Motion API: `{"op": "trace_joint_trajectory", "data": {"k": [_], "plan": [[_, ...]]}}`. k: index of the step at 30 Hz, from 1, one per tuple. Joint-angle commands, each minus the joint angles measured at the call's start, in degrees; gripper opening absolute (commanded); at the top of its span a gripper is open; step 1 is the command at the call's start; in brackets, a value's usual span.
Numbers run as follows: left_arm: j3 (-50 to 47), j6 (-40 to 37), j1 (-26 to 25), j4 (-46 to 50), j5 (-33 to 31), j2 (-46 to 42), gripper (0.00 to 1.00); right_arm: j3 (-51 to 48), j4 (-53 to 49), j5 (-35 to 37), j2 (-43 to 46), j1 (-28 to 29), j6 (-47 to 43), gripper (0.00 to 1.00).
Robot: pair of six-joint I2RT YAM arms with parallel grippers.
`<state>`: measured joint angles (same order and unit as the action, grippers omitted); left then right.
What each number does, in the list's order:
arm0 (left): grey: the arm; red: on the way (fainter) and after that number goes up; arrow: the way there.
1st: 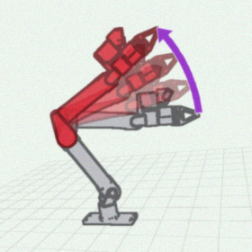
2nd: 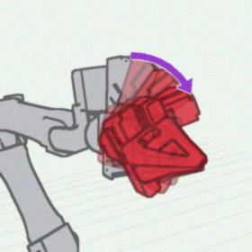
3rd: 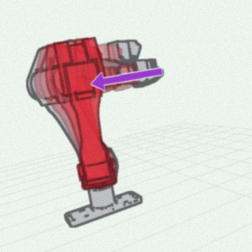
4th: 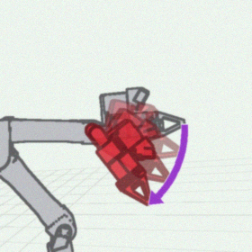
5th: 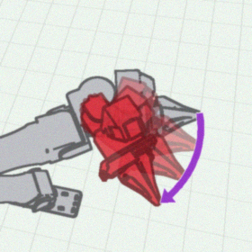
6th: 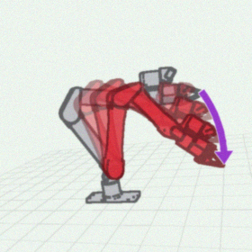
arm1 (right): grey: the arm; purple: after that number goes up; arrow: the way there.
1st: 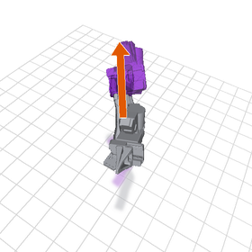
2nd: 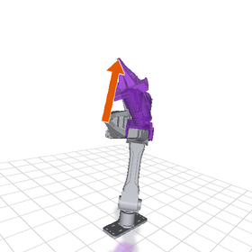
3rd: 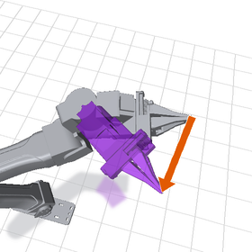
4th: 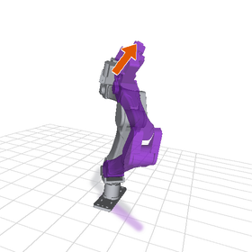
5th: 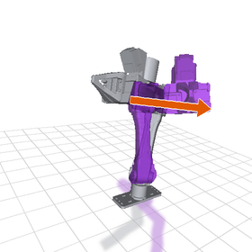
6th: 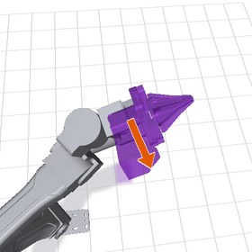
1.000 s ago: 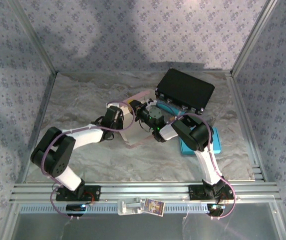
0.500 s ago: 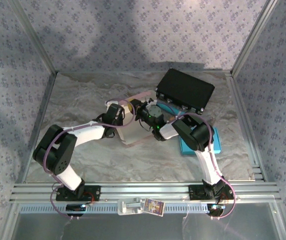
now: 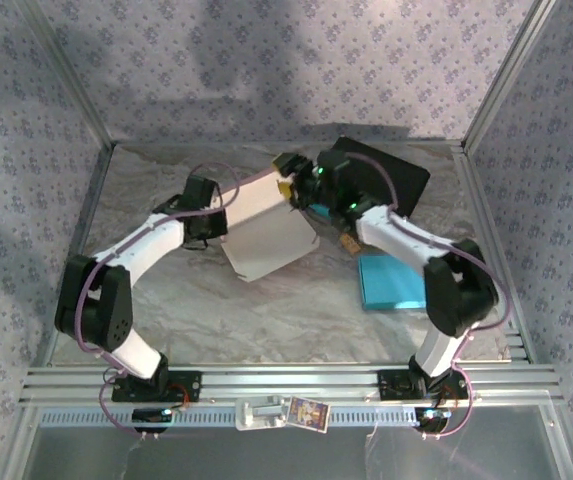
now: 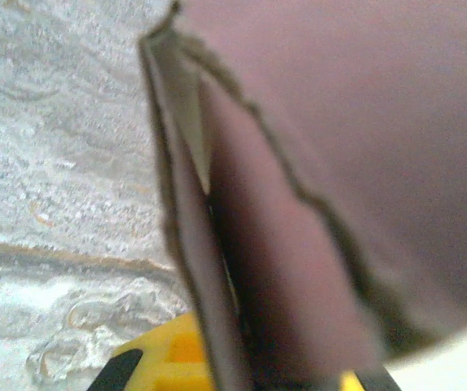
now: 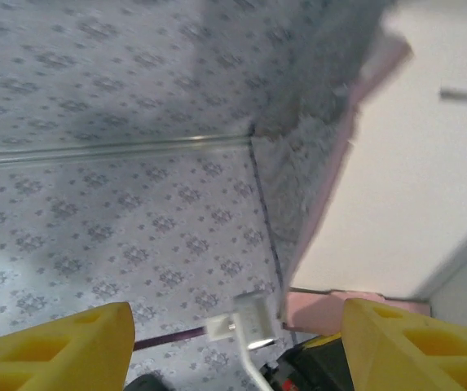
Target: Fold the paper box
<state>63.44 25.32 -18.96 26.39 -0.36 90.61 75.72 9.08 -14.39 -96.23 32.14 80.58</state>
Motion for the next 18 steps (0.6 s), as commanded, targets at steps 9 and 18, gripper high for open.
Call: {"op": "trace_joint_trajectory", "data": {"k": [9, 18], "plan": [[11.72, -8.0, 4.99, 27.25, 14.81, 4.12, 0.0, 13.31, -41.83, 3.65, 4.32, -1.41, -28.5, 0.65], [14.92, -11.62, 4.72, 31.34, 14.07, 7.82, 0.0, 17.64, -52.93, 6.1, 1.48, 1.53, -37.14, 0.64]]}}
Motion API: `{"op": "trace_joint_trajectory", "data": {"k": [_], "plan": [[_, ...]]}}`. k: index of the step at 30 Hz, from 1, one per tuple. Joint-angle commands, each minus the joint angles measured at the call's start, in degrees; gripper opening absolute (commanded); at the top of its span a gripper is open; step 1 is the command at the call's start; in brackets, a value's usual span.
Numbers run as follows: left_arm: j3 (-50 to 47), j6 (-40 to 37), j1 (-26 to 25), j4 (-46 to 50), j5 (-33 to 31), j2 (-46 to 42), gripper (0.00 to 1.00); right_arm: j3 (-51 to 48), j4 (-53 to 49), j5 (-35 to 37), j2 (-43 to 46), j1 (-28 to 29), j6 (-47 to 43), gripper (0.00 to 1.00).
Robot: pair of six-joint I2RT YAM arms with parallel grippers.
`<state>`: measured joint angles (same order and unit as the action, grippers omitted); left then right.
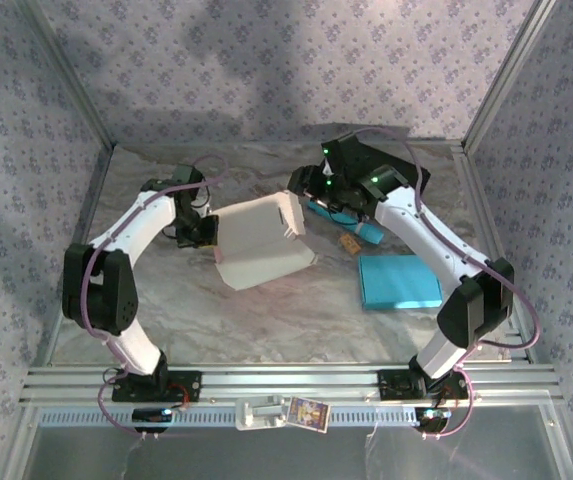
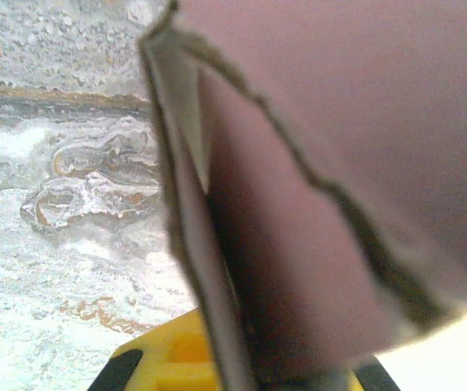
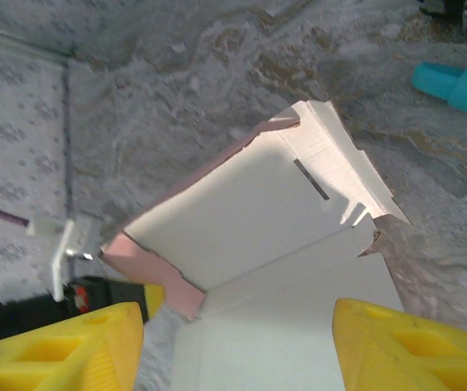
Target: Fold the paper box
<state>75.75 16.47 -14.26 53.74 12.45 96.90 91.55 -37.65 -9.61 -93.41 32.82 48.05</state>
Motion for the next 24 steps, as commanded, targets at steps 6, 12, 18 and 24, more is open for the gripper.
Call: {"op": "trace_joint_trajectory", "data": {"k": [6, 12, 18, 24], "plan": [[3.09, -3.96, 0.02, 6.32, 0.83, 4.44, 0.0, 1.79, -6.21, -1.24, -3.86, 1.28, -4.99, 0.63], [4.63, -4.74, 0.02, 7.51, -1.28, 8.32, 0.0, 4.19, -5.86, -5.28, -8.45, 2.14, -2.9, 0.63], [3.07, -0.76, -0.67, 1.71, -2.31, 8.7, 0.0, 5.65, -3.76, -6.73, -12.16, 2.91, 4.98, 0.62], [1.75, 2.26, -3.45, -2.32, -5.5, 8.39, 0.0, 7.51, -3.44, -4.15, -14.3, 3.74, 7.85, 0.6]]}}
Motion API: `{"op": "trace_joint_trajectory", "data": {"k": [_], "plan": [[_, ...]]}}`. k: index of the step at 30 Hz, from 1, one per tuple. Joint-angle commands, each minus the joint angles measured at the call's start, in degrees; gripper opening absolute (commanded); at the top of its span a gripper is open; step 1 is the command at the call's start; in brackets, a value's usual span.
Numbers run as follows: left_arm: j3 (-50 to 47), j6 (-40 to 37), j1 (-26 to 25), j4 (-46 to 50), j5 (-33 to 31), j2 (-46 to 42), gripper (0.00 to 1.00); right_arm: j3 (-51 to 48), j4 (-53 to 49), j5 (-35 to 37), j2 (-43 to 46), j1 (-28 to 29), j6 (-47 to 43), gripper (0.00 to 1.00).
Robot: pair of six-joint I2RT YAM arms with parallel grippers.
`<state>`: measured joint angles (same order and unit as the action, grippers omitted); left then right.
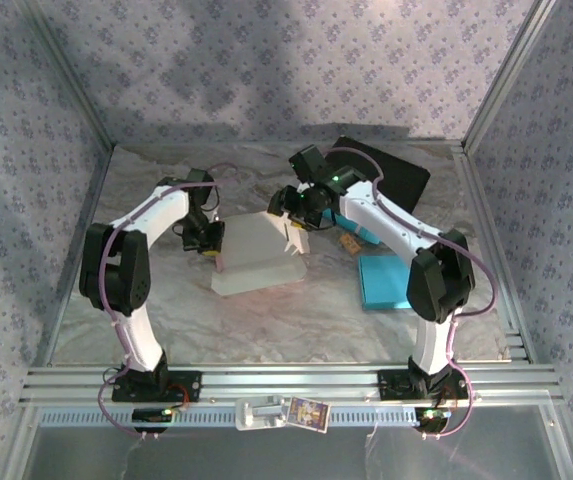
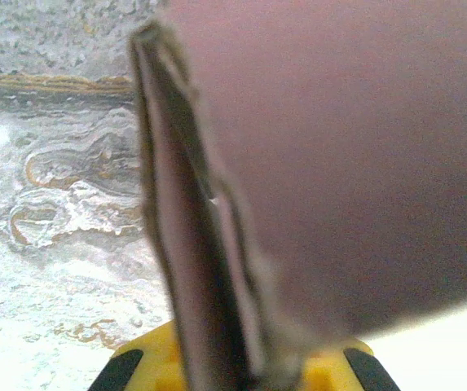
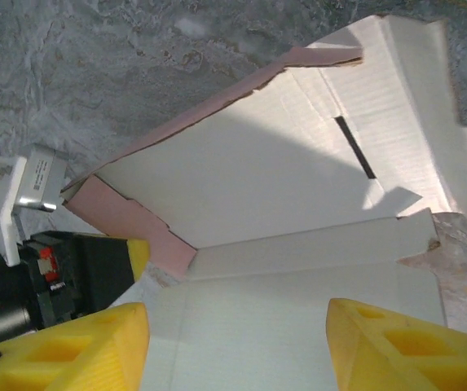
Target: Fold the paper box
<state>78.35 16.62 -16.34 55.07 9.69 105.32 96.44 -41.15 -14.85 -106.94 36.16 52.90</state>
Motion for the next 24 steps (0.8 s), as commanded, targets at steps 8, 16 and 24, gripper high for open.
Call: {"op": "trace_joint_trajectory", "data": {"k": [8, 16, 24], "plan": [[-4.16, 2.27, -3.53, -6.77, -6.21, -4.9, 0.0, 12.82, -7.23, 9.28, -6.54, -1.53, 0.56, 0.56], [-6.53, 2.62, -4.3, -9.19, -6.44, -7.73, 0.0, 19.28, -10.15, 10.22, -13.83, -3.92, -7.62, 0.56], [-6.19, 2.37, -5.1, -9.1, -6.61, -7.53, 0.0, 18.82, -9.0, 7.88, -15.75, -3.95, -9.72, 0.55]]}}
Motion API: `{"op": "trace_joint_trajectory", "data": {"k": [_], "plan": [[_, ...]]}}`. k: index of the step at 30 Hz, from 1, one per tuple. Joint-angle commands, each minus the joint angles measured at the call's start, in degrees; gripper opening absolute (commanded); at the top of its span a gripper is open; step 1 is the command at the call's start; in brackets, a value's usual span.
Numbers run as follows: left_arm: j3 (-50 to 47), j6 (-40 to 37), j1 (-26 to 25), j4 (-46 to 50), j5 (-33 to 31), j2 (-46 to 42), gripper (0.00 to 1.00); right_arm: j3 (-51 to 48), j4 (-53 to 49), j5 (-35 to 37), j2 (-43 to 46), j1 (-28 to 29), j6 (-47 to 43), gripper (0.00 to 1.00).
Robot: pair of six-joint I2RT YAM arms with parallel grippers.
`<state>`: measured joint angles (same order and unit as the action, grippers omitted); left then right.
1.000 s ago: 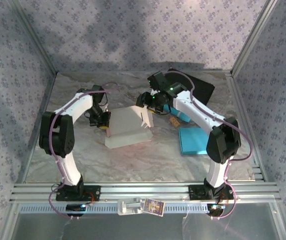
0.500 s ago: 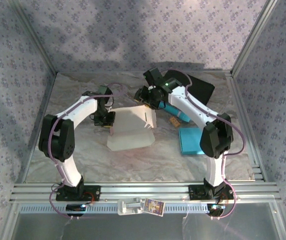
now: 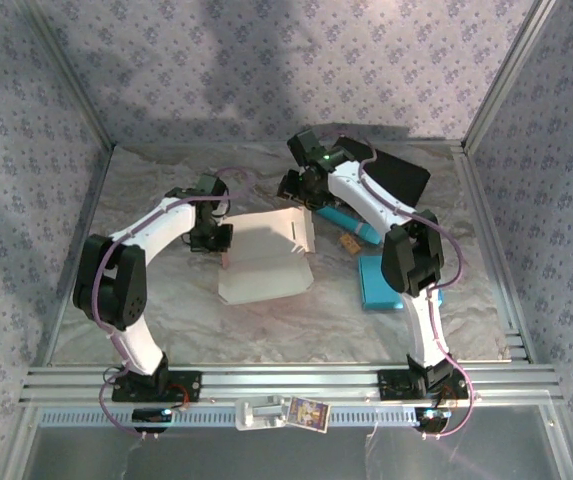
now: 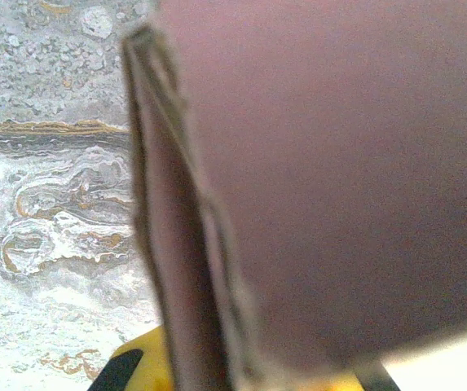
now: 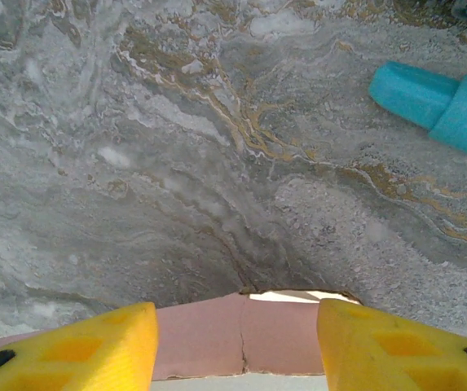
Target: Fold the paper box
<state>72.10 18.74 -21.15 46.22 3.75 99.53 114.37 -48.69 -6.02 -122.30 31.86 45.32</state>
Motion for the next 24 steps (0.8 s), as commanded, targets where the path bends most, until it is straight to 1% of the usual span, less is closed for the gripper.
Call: {"op": "trace_joint_trajectory", "data": {"k": [1, 11, 17, 21, 24], "plan": [[0.06, 0.25, -0.3, -0.33, -0.71, -1.88, 0.0, 0.4, -1.21, -1.37, -0.48, 0.33, -2.12, 0.55], [-0.02, 0.07, -0.64, -1.52, -1.29, -2.66, 0.0, -0.19, 0.47, -6.96, -0.04, 1.41, -1.39, 0.53], [-1.05, -1.69, -0.67, -3.06, -1.37, -3.63, 0.0, -2.35, 2.19, -10.06, 1.28, 1.17, 0.32, 0.52], [-2.09, -3.98, -0.57, -4.48, -0.78, -4.31, 0.0, -4.39, 2.25, -8.85, 5.5, 0.26, -1.58, 0.52], [-4.08, -5.03, 0.67, -6.99, 3.03, -6.03, 0.0, -9.31, 5.72, -8.87, 12.44, -0.76, -4.6, 0.53]]}}
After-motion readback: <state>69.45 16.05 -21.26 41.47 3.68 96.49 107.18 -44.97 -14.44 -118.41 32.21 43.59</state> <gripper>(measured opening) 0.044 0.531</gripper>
